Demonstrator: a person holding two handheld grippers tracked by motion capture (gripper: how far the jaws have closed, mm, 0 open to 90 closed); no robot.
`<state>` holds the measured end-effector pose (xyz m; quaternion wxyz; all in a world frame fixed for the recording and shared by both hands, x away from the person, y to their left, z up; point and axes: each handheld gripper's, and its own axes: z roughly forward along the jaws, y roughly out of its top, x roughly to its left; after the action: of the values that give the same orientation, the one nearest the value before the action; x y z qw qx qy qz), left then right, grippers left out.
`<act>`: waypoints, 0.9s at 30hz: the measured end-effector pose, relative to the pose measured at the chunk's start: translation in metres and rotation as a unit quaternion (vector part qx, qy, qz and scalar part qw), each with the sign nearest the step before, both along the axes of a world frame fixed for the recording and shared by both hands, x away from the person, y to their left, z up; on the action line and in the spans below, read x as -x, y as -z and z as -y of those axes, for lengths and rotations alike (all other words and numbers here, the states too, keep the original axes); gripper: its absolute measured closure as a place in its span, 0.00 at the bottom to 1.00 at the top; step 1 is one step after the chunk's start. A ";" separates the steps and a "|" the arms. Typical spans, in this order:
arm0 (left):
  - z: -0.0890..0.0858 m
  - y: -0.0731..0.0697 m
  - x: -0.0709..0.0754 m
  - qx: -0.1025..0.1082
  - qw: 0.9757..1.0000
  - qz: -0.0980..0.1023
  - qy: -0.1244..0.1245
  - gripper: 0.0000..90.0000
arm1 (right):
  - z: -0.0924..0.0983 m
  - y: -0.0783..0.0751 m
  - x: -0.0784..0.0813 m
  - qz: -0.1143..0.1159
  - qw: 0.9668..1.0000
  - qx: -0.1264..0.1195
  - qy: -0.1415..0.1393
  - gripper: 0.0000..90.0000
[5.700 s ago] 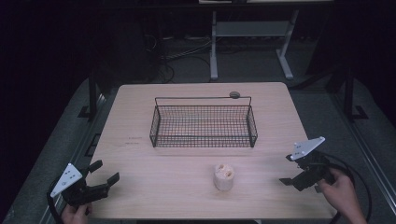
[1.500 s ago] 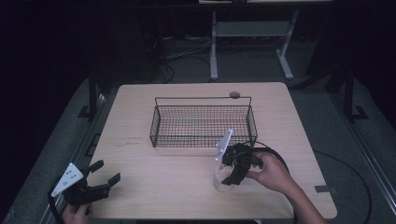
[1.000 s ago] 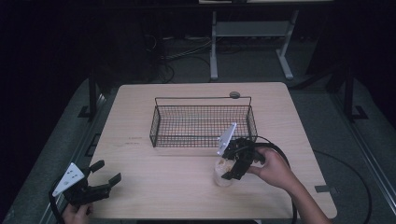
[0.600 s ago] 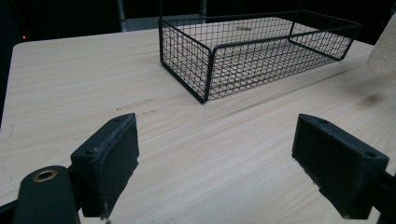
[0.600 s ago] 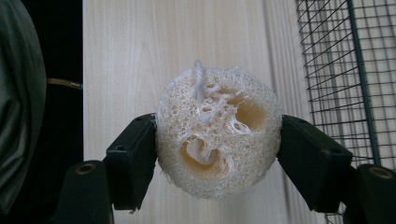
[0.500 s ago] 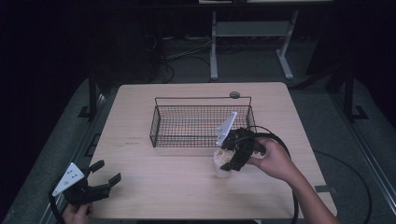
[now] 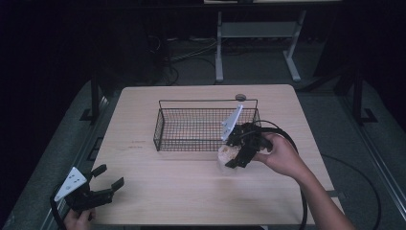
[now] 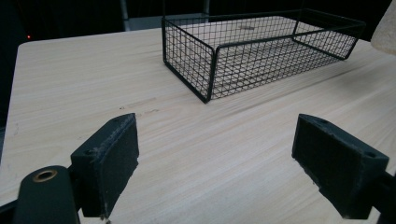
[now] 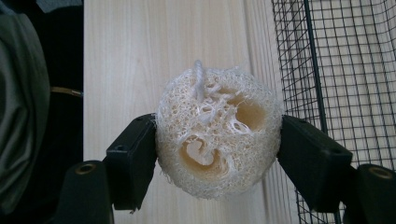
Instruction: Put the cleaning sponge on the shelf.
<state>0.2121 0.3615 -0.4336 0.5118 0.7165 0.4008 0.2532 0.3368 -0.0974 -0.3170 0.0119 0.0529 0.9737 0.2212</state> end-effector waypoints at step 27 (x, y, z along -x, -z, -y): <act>0.000 -0.001 0.001 -0.001 1.000 0.000 -0.001 0.15 | -0.006 -0.038 -0.026 0.025 1.000 0.002 0.002 0.33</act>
<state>0.2116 0.3616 -0.4331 0.5108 0.7167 0.4009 0.2543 0.3628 -0.0918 -0.2787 0.0365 0.0499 0.9734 0.2204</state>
